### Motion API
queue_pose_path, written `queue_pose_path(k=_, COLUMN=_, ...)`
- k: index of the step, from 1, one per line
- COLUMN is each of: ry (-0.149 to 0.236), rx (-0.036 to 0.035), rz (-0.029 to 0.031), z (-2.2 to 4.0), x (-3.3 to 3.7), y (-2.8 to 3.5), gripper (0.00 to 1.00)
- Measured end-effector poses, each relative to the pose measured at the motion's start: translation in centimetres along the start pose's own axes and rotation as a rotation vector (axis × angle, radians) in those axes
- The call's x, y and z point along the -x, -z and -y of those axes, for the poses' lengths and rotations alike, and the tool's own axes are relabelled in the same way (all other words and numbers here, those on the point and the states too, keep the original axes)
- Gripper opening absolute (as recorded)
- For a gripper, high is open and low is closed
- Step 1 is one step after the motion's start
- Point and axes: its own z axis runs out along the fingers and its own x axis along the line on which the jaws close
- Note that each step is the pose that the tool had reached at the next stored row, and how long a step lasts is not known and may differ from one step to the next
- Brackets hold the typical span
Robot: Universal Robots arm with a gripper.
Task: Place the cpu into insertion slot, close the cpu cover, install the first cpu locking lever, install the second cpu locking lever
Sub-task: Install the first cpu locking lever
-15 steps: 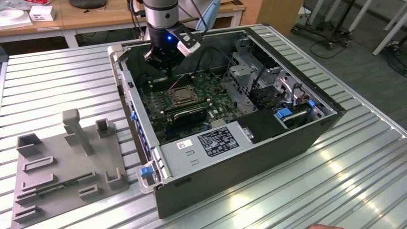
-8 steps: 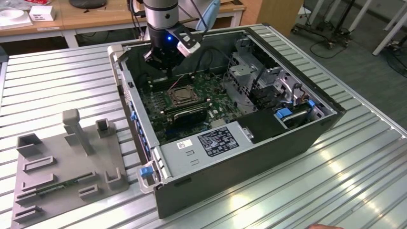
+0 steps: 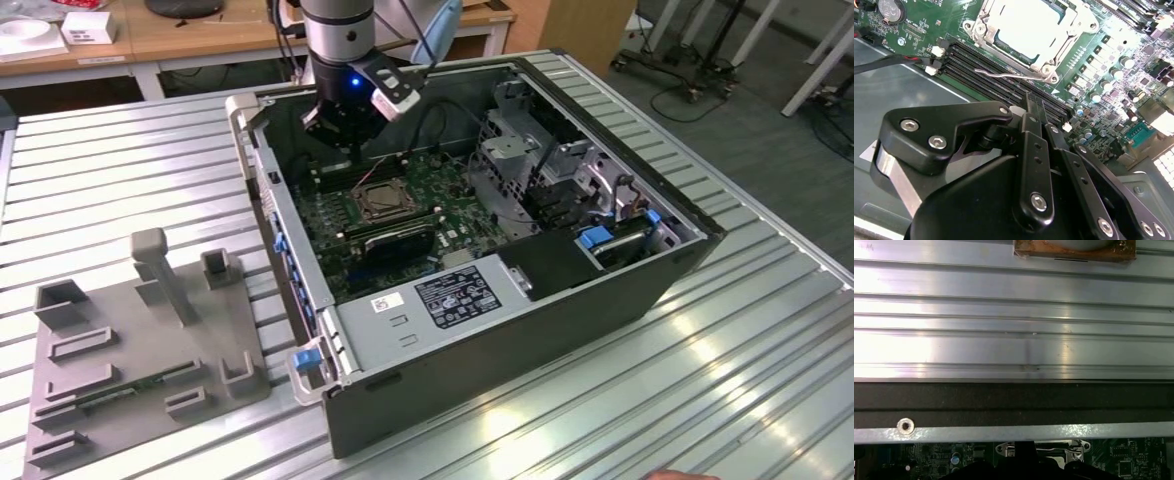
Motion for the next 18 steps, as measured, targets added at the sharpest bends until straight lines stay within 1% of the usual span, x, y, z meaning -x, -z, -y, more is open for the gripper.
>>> queue_pose_path(k=6, ry=0.000, rx=0.0002, rz=0.0001, z=-0.03, x=0.00, y=-0.09, gripper=0.11)
queue_pose_path(k=11, ry=0.000, rx=0.0003, rz=0.0002, z=-0.01, x=0.04, y=-0.29, gripper=0.11)
queue_pose_path(k=13, ry=0.000, rx=0.0001, rz=0.0001, z=0.00, x=0.17, y=-0.40, gripper=0.11)
queue_pose_path(k=18, ry=0.000, rx=0.0004, rz=0.0003, z=0.01, x=0.73, y=-0.65, gripper=0.11)
